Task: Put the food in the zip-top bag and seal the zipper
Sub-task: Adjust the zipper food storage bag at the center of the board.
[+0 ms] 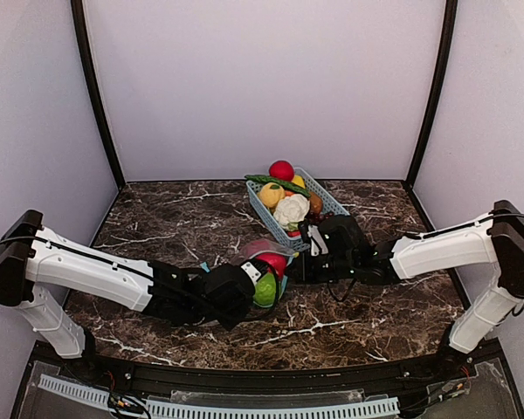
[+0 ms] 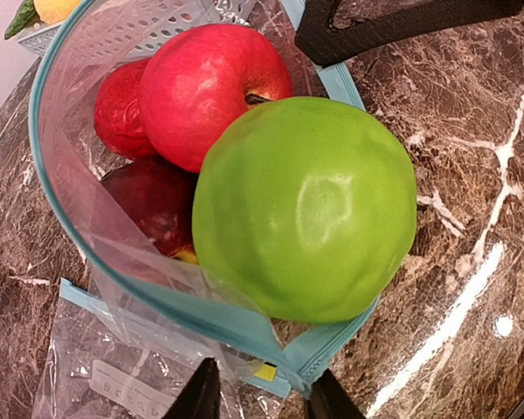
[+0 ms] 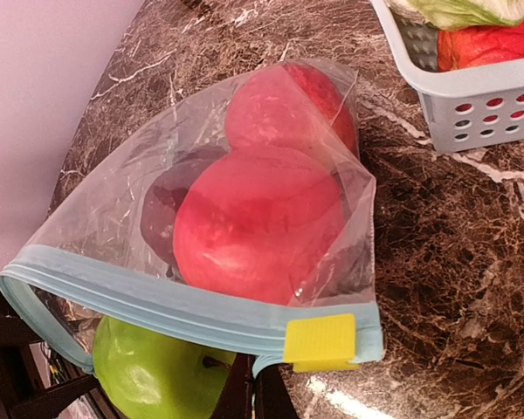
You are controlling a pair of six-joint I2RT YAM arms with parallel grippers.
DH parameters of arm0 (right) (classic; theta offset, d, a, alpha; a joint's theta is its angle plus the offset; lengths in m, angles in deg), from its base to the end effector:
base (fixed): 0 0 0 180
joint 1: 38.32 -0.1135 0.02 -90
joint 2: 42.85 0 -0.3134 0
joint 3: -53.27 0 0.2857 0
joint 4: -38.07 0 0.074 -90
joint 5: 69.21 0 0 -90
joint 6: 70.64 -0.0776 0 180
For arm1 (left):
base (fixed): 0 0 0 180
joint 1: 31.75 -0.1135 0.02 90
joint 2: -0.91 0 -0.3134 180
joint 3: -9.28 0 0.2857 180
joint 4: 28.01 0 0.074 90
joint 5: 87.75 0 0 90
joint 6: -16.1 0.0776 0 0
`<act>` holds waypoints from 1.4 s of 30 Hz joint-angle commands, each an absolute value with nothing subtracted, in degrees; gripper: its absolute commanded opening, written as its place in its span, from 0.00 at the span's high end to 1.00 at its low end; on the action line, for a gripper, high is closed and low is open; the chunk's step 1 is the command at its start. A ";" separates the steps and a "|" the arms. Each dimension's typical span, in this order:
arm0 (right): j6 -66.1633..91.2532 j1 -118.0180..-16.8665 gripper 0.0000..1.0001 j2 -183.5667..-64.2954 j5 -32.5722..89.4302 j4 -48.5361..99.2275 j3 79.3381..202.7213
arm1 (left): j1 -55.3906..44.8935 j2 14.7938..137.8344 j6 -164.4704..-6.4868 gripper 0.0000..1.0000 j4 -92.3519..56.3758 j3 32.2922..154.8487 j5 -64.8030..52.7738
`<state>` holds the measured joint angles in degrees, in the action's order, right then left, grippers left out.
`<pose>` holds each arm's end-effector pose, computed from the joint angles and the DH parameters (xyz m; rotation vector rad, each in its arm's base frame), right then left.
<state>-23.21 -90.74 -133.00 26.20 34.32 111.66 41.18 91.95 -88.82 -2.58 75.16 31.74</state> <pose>0.2301 0.3111 0.1887 -0.2624 2.3697 0.9809 0.1463 -0.3464 0.1960 0.9264 2.1185 -0.1356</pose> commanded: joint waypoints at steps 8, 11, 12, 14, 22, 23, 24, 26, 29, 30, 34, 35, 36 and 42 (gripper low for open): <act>-22.95 -90.43 1.00 -127.67 20.32 21.84 117.27 | 41.42 86.25 -88.22 0.98 -4.15 77.99 32.72; -22.01 -90.43 1.00 -124.96 16.66 14.66 120.06 | 41.32 84.12 -87.88 0.99 -4.92 78.99 31.45; -21.81 -90.43 1.00 -124.04 15.79 12.68 120.74 | 41.14 83.69 -88.25 0.99 -5.14 79.15 30.93; -21.68 -90.43 1.00 -122.44 14.25 9.14 121.86 | 40.38 82.43 -89.48 0.99 -6.01 79.21 28.75; -22.86 -90.43 0.96 -116.26 12.05 3.55 120.67 | 35.00 80.57 -94.45 0.99 -15.03 74.52 12.23; -23.12 -90.46 0.96 -115.90 11.80 3.32 119.95 | 34.58 80.98 -94.79 0.99 -16.16 74.06 10.97; -23.48 -90.44 0.96 -115.55 11.44 3.14 119.21 | 34.10 81.20 -94.85 0.99 -17.69 73.22 8.89; -24.12 -90.43 0.96 -114.67 11.21 3.05 117.59 | 33.85 81.64 -94.52 0.99 -19.30 71.97 7.04; -24.77 -90.43 0.95 -113.03 11.28 3.02 115.63 | 33.74 81.82 -93.99 0.99 -20.67 70.58 5.71; -24.83 -90.43 0.94 -112.66 11.03 3.07 115.25 | 33.69 81.85 -94.05 0.99 -20.97 70.10 5.27; -25.02 -90.43 0.93 -111.72 10.48 2.93 114.79 | 33.41 81.95 -95.55 0.74 -21.44 69.91 2.70; -25.08 -90.43 0.93 -111.71 10.49 2.93 114.88 | 33.39 81.99 -96.63 0.70 -20.94 70.26 2.49; -25.09 -90.43 0.93 -111.83 10.34 3.02 115.04 | 33.38 82.13 -97.35 0.68 -20.57 71.17 2.46; -24.96 -90.44 0.93 -112.62 10.79 3.49 115.35 | 33.38 82.48 -100.72 0.37 -23.93 71.83 -1.78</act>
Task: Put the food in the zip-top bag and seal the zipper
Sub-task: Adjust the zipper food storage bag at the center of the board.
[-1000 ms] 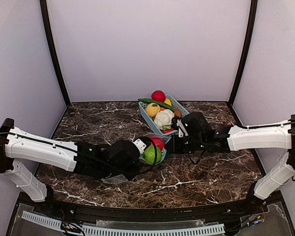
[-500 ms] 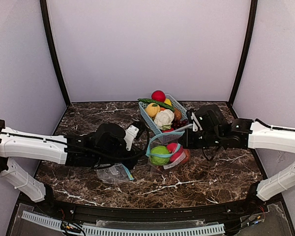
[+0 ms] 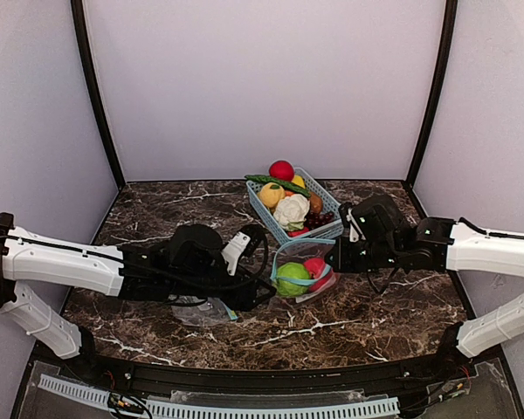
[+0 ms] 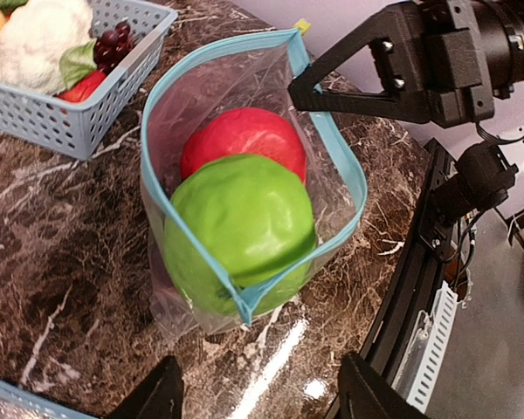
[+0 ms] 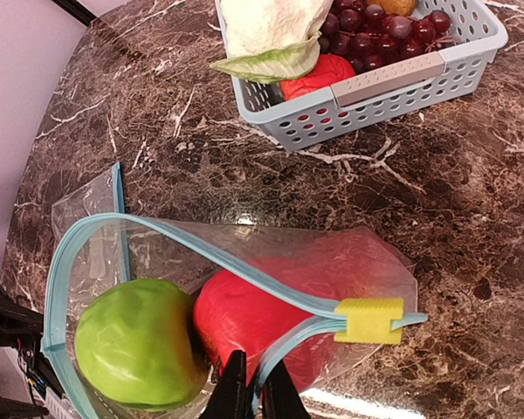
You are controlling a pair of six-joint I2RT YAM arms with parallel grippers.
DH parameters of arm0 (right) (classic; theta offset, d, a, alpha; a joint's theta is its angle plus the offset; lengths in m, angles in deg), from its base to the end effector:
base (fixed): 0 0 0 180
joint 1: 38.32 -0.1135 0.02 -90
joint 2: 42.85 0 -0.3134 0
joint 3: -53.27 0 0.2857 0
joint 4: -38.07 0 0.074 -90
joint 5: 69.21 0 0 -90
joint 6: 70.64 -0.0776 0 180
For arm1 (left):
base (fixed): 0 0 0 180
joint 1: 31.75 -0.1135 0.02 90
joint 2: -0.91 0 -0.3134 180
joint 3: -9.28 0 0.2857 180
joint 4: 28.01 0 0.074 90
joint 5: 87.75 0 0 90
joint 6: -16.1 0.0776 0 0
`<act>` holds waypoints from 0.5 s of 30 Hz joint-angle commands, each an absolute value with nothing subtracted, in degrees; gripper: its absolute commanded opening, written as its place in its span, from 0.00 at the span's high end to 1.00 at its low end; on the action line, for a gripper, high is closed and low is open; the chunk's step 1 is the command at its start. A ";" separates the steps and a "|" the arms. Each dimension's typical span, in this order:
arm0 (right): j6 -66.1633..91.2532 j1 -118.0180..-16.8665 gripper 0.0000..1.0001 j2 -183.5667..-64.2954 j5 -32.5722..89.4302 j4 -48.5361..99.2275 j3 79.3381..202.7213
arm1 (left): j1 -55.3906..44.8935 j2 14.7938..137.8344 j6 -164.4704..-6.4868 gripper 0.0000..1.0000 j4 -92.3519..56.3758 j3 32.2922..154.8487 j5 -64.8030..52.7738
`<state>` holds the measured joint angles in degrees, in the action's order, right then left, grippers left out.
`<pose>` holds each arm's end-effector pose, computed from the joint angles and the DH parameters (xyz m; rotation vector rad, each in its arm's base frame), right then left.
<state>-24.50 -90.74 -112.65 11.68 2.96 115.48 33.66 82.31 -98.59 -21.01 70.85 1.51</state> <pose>0.1962 0.2348 0.2677 -0.0956 2.3983 0.6549 0.1560 -0.3434 0.2580 0.7699 2.0497 -0.9628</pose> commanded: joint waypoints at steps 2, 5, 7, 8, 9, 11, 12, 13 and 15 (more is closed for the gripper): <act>-24.96 -90.43 0.93 -112.59 11.00 3.68 115.12 | 33.19 83.25 -100.71 0.36 -23.11 72.50 -0.74; -25.18 -90.43 0.93 -112.17 11.01 3.81 114.77 | 31.79 84.61 -101.98 0.42 -22.03 74.01 -0.68; -25.24 -90.43 0.93 -111.73 10.99 3.95 114.54 | 31.27 84.99 -102.12 0.45 -22.34 74.68 -1.18; -25.24 -90.43 0.93 -111.57 10.94 3.97 114.41 | 31.20 85.09 -101.89 0.47 -22.37 74.94 -1.27; -25.24 -90.43 0.93 -111.44 10.87 4.03 114.36 | 31.15 85.41 -101.74 0.48 -22.34 75.37 -1.34; -25.27 -90.45 0.93 -111.32 10.86 4.22 114.19 | 31.11 85.94 -101.23 0.55 -22.23 75.82 -1.69; -25.29 -90.44 0.93 -111.39 10.86 4.30 114.18 | 31.03 86.09 -100.92 0.60 -22.02 75.94 -2.08; -25.24 -90.43 0.93 -111.44 10.94 4.34 114.19 | 30.98 86.50 -100.82 0.61 -21.85 76.32 -2.29; -25.22 -90.42 0.93 -111.53 10.95 4.45 114.11 | 30.93 87.03 -100.64 0.63 -21.30 76.75 -2.75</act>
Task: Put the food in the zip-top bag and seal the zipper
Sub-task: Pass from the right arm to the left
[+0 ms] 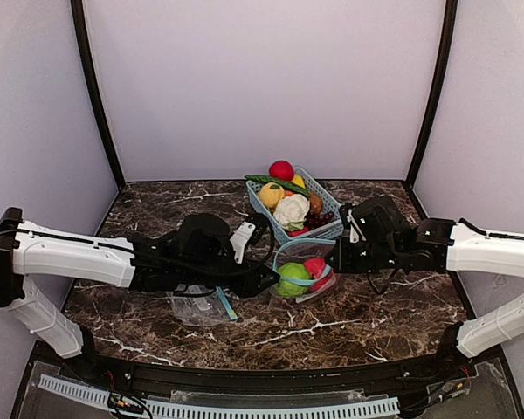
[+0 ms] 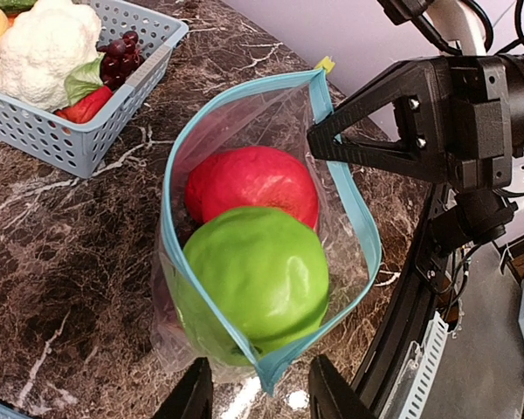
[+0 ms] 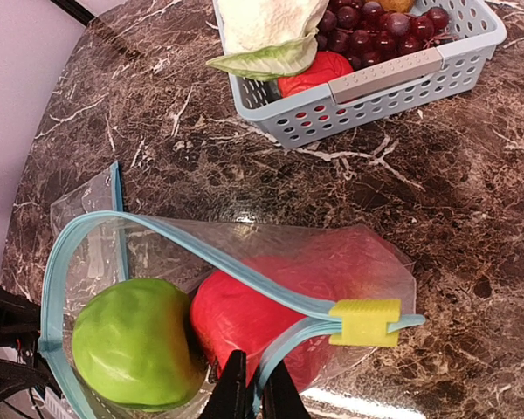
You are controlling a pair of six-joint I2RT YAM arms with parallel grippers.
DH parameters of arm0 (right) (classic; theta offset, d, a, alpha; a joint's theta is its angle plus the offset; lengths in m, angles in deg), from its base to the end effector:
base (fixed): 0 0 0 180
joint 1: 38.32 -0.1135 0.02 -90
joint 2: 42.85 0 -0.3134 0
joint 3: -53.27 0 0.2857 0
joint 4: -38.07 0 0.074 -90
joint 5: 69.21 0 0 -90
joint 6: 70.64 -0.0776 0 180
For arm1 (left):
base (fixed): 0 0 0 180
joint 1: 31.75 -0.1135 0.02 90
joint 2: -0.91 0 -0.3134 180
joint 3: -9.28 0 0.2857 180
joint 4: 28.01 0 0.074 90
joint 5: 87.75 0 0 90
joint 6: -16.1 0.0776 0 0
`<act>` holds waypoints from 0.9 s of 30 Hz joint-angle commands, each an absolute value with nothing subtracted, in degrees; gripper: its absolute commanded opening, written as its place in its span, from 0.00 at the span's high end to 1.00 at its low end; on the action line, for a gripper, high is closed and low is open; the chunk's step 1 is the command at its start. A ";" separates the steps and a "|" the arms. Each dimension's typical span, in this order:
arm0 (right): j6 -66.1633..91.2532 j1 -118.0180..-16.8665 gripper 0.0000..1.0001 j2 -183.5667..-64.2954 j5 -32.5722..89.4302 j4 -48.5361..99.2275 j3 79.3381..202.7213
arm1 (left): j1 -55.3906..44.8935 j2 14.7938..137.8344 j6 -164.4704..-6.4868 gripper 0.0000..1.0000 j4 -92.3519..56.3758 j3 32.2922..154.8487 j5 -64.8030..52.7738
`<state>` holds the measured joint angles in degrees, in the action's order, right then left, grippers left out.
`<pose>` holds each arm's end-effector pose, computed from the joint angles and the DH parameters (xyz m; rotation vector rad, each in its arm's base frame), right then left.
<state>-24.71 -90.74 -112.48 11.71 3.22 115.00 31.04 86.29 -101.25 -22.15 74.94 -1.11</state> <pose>0.1954 0.2339 0.2658 -0.0916 2.4000 0.6563 0.1790 -0.3581 0.2641 0.7024 2.0658 -1.0182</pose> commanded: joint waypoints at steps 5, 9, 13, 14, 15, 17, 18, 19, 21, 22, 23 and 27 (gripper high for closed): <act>-25.22 -90.43 0.93 -111.65 10.87 4.65 114.00 | 30.90 87.93 -101.15 0.65 -21.63 76.94 -4.32; -25.19 -90.43 0.93 -111.46 10.90 4.61 114.15 | 30.89 88.73 -101.24 0.88 -21.80 77.02 -4.55; -24.71 -90.43 0.86 -110.10 10.11 3.32 114.70 | 30.89 88.20 -100.39 0.99 -22.19 77.58 -4.42; -24.43 -90.43 0.83 -109.51 9.57 2.56 115.08 | 30.89 87.93 -100.01 0.99 -22.20 77.70 -4.23; -24.07 -90.43 0.80 -108.81 8.95 1.68 115.51 | 30.86 87.57 -99.79 0.99 -22.21 78.02 -4.07; -23.24 -90.43 0.71 -107.41 7.06 -0.49 116.85 | 30.88 86.98 -99.07 0.99 -22.14 78.58 -3.84; -22.92 -90.43 0.66 -106.71 6.21 -1.93 117.49 | 30.86 86.92 -98.58 0.99 -21.91 78.94 -3.80; -22.50 -90.43 0.60 -106.03 5.47 -2.93 118.18 | 30.80 86.94 -98.33 0.99 -21.66 79.22 -3.81; -21.34 -90.43 0.49 -105.22 4.58 -4.54 119.51 | 30.68 87.36 -97.55 0.99 -20.59 80.11 -4.00; -20.26 -90.43 0.46 -104.91 4.65 -4.98 120.23 | 30.60 87.63 -97.46 0.99 -19.94 80.53 -4.33; -19.16 -90.43 0.44 -104.67 5.00 -5.24 120.84 | 30.63 87.68 -97.26 0.99 -19.76 80.67 -4.42; -13.00 -90.46 0.40 -105.17 9.35 -5.44 123.44 | 30.50 87.70 -96.88 0.99 -19.31 80.75 -4.94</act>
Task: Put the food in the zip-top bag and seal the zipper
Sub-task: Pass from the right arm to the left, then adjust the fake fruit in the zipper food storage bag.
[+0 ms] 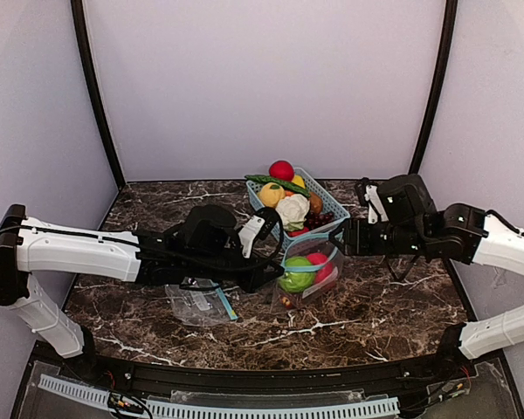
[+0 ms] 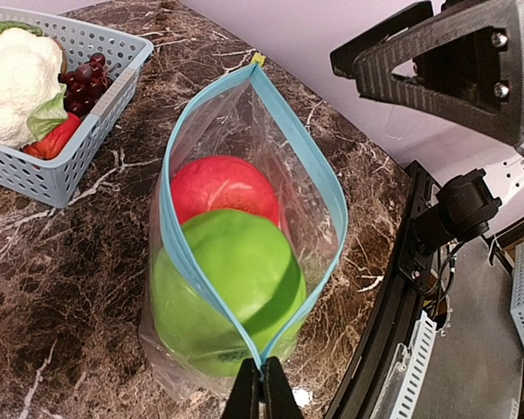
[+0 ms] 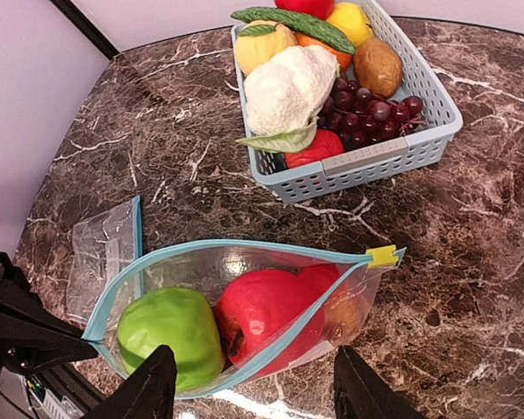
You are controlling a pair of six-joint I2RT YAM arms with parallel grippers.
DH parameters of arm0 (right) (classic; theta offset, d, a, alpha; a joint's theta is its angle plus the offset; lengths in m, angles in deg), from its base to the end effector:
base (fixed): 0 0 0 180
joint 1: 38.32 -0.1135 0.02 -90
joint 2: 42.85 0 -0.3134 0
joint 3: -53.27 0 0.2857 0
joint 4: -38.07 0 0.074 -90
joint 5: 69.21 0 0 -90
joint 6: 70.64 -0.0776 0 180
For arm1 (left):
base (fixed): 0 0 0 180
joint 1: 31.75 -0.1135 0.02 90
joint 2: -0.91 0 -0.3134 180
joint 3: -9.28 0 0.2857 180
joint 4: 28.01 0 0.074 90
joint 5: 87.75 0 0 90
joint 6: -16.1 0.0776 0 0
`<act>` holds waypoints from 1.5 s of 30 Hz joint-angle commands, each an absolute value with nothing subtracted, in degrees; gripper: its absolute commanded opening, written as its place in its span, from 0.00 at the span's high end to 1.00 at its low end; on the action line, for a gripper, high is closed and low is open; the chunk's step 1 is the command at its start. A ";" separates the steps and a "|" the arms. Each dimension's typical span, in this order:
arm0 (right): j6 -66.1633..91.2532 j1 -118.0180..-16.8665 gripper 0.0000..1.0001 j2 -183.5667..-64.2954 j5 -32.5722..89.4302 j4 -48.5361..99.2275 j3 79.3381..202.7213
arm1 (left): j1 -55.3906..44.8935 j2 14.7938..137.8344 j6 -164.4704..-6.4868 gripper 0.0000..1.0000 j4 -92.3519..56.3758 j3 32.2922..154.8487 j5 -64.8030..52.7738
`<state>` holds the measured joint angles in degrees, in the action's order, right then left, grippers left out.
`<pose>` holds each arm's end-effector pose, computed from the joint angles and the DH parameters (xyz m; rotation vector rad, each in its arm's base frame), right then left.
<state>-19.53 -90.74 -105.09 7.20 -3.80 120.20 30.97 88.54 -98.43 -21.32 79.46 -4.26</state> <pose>0.1839 0.2091 0.3239 -0.1338 2.2662 0.6161 0.1835 -0.3751 0.2792 0.7819 2.0153 -1.0542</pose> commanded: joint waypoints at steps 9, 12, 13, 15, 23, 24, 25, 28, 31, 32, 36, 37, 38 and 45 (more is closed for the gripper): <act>-4.68 -90.43 0.40 -114.12 12.29 -12.96 131.26 | 30.40 87.94 -96.17 0.99 -18.60 80.80 -5.79; -2.60 -90.43 0.40 -118.41 10.29 -16.73 134.10 | 30.43 87.96 -96.05 0.99 -18.13 80.87 -5.83; -2.08 -90.43 0.40 -119.85 9.90 -18.07 134.79 | 30.41 87.89 -96.05 0.99 -18.06 80.89 -5.79; -1.12 -90.43 0.39 -121.20 9.12 -19.18 135.40 | 30.39 87.78 -95.97 0.99 -17.82 80.95 -5.60; 3.44 -90.43 0.31 -125.45 7.52 -20.53 137.33 | 30.40 87.57 -95.55 0.99 -16.99 81.44 -5.48; 3.91 -90.48 0.29 -126.09 7.68 -20.74 137.64 | 30.44 87.63 -95.49 0.99 -16.82 81.48 -5.48; 4.35 -90.53 0.28 -126.75 7.46 -21.00 137.90 | 30.42 87.64 -95.40 0.99 -16.70 81.62 -5.38; 5.49 -90.61 0.26 -128.12 6.13 -22.16 138.25 | 30.45 87.41 -95.14 0.99 -16.22 81.88 -4.89; 6.60 -90.69 0.25 -128.98 4.14 -23.32 138.21 | 30.43 86.89 -94.89 0.99 -16.21 81.96 -3.96; 6.92 -90.70 0.25 -129.33 3.19 -23.66 138.17 | 30.45 86.79 -94.85 0.99 -16.22 81.91 -3.84; 6.97 -90.70 0.27 -130.44 -1.84 -25.60 139.09 | 30.44 86.63 -94.58 0.99 -15.49 82.01 -3.76; 6.88 -90.70 0.28 -130.53 -2.98 -25.92 139.34 | 30.40 86.65 -94.57 0.99 -14.75 82.08 -3.76; 6.73 -90.70 0.29 -130.49 -4.48 -26.17 139.58 | 30.40 86.67 -94.56 0.99 -14.57 82.11 -3.70; 6.01 -90.85 0.36 -130.42 -11.00 -28.05 140.93 | 30.40 86.87 -94.51 0.99 -14.13 82.16 -3.25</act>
<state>6.23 -90.91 -130.09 -3.92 -24.80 139.59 30.73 88.50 -95.26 -16.27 80.56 -3.91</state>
